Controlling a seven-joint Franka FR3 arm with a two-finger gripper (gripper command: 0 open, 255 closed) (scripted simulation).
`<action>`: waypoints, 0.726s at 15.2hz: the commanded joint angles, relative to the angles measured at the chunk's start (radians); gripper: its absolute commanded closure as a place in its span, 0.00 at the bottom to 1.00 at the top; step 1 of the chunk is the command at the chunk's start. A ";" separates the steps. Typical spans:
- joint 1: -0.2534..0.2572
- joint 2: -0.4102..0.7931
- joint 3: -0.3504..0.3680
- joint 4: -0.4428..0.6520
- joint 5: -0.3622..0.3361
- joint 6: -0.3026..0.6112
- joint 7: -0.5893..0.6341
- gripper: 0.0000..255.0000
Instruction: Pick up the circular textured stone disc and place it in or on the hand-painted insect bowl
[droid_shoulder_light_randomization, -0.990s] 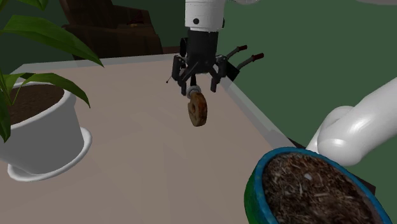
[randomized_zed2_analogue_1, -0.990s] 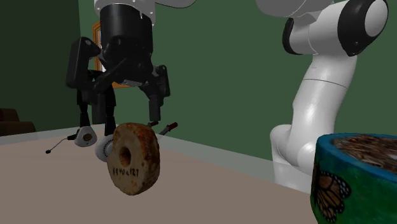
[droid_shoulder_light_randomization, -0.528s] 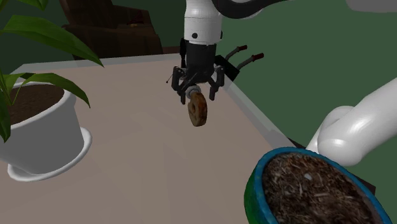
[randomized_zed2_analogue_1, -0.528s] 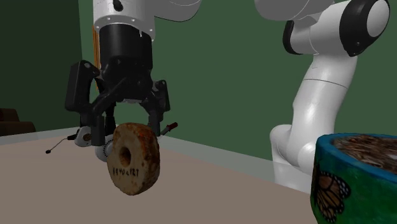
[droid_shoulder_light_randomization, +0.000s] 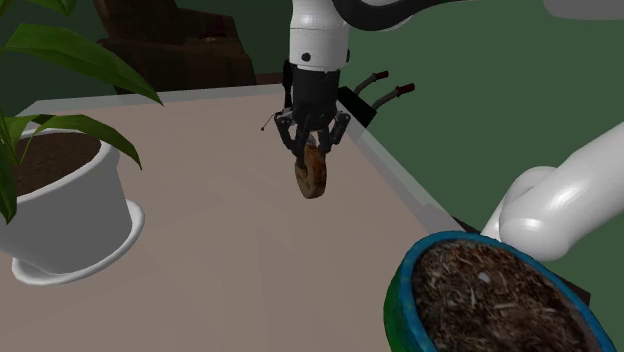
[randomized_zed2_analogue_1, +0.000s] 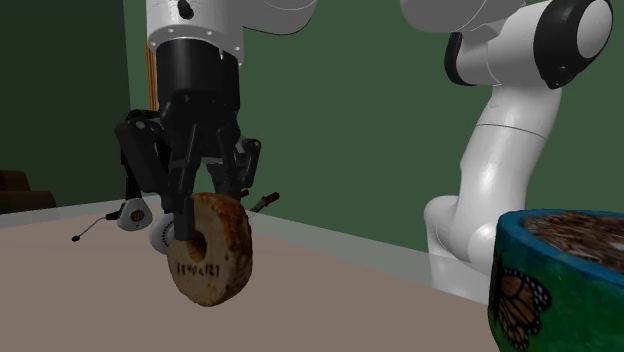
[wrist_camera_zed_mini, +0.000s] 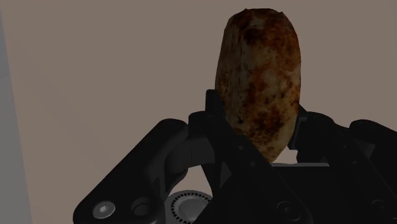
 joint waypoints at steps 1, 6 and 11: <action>0.000 0.000 0.000 0.000 0.000 0.000 0.000 1.00; 0.000 0.000 0.000 -0.001 0.000 0.000 0.000 1.00; -0.003 0.006 -0.005 0.058 -0.006 -0.052 0.010 1.00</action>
